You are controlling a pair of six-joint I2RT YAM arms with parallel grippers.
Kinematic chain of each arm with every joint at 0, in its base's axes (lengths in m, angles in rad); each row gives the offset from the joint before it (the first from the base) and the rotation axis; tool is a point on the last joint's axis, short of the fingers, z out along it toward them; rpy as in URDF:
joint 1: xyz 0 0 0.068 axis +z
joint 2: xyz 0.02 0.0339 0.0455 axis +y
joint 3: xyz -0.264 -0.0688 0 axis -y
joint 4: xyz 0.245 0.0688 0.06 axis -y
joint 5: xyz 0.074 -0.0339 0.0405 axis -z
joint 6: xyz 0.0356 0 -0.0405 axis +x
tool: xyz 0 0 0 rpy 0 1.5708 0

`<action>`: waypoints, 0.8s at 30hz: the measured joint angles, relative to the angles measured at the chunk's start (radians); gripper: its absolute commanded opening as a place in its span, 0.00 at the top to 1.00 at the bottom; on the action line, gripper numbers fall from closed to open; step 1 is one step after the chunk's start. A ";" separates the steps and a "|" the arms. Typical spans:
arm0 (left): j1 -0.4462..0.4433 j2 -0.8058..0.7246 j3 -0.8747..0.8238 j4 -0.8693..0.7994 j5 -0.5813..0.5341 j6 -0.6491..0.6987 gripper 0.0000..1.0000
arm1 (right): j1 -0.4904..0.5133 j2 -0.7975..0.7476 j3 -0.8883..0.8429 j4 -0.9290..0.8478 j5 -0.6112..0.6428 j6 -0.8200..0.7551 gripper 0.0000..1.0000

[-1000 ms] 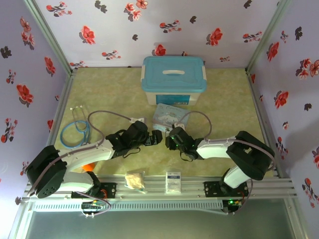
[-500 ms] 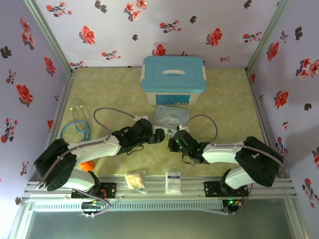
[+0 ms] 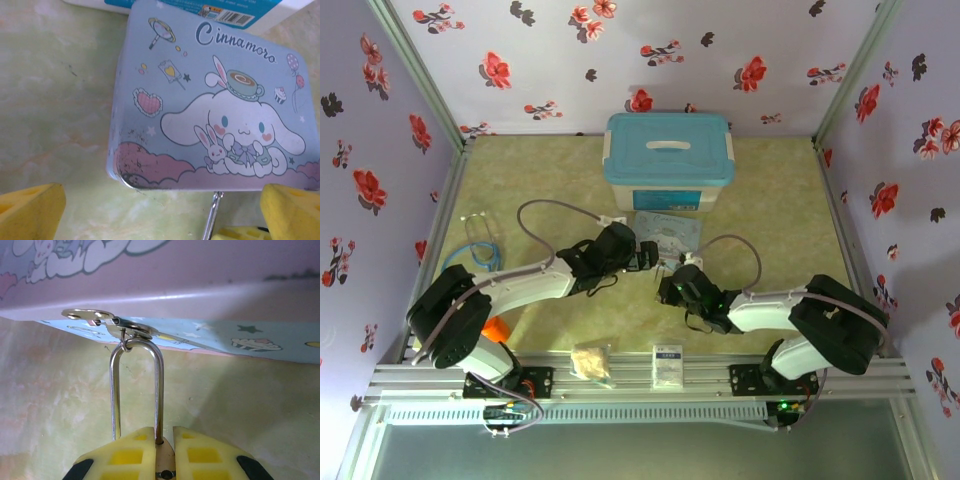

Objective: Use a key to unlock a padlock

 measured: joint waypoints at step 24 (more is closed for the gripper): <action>0.026 0.225 0.167 0.022 -0.074 0.212 0.33 | 0.008 0.124 -0.024 0.229 0.068 0.289 1.00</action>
